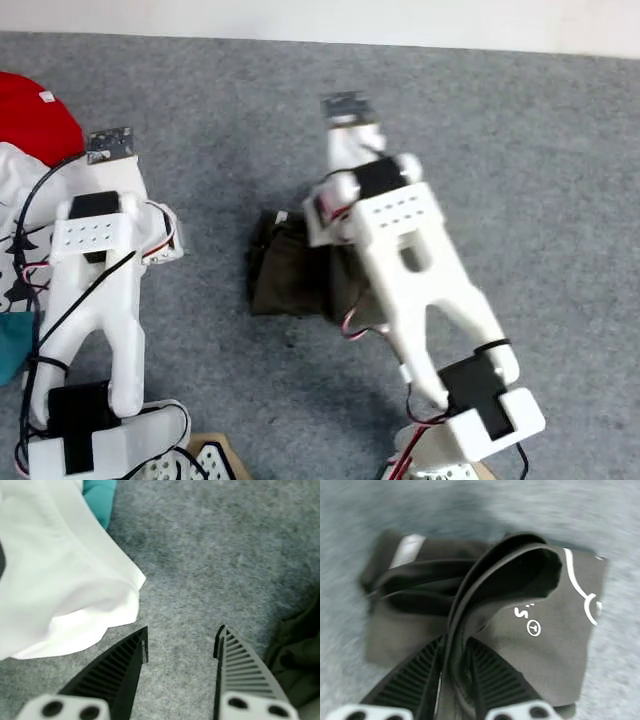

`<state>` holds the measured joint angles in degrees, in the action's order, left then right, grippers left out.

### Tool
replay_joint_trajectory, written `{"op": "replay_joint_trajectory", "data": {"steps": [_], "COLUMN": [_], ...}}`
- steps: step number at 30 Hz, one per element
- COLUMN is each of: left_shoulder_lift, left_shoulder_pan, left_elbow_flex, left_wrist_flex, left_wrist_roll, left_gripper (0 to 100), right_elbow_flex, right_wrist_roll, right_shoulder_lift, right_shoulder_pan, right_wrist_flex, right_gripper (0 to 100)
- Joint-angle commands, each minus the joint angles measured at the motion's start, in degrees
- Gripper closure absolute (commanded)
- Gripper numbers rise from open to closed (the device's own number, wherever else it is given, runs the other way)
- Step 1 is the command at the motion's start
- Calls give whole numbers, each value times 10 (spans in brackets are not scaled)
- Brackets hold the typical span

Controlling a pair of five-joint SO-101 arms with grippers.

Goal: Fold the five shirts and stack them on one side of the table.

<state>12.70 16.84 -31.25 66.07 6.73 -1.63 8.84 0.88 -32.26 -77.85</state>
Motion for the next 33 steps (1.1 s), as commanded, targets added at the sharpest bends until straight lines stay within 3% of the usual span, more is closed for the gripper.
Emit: {"op": "replay_joint_trajectory", "data": {"steps": [1,17,22,29,33], "left_shoulder_lift": [3,3,3,3,3], "left_shoulder_pan": [11,13,13,12,11], "left_elbow_flex": [3,2,2,-2,-4], "left_wrist_flex": [-7,-7,-7,-8,-16], "left_wrist_roll": [6,6,6,6,6], "left_gripper": [768,768,768,768,768], "right_elbow_flex": [28,-33,16,44,-24], "right_wrist_roll": [0,-28,-91,-130,-155], "right_shoulder_lift": [4,-94,-71,24,77], "right_shoulder_pan": [-58,-162,-160,-111,-122], "right_wrist_flex": [19,166,94,-26,-72], "right_gripper": [993,957,731,755,769]}}
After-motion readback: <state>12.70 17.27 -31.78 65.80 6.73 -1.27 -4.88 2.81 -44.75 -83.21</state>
